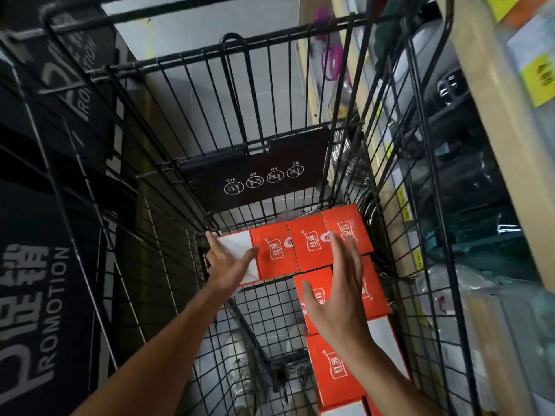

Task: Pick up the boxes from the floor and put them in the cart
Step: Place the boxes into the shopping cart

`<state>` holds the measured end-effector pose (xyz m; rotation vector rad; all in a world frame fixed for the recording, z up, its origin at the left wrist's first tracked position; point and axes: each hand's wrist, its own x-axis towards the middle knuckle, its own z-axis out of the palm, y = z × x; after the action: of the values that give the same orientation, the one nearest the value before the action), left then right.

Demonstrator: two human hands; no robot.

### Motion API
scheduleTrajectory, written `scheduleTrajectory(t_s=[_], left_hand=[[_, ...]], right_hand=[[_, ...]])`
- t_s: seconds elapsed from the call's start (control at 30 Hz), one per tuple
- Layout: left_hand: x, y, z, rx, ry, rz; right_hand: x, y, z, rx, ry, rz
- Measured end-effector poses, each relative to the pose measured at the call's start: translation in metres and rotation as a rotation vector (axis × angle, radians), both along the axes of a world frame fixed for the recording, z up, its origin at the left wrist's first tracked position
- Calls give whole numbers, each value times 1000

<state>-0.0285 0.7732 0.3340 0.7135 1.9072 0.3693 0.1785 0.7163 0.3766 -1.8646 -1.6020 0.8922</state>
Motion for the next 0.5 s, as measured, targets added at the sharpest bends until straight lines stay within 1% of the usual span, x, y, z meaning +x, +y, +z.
scheduleTrajectory(t_s=[0.07, 0.2, 0.3, 0.4, 0.5], left_hand=[[-4, 1, 6, 1, 6, -24], [-12, -8, 42, 125, 68, -226], [-21, -15, 94, 262, 92, -386], [-36, -14, 157, 391, 181, -627], [-51, -8, 225, 473, 231, -795]], right_hand=[[1, -1, 4, -7, -23, 9], [-1, 4, 26, -29, -22, 25], [-5, 11, 64, -26, -6, 76], [-6, 20, 111, -4, -44, 157], [0, 28, 172, 20, -98, 214]])
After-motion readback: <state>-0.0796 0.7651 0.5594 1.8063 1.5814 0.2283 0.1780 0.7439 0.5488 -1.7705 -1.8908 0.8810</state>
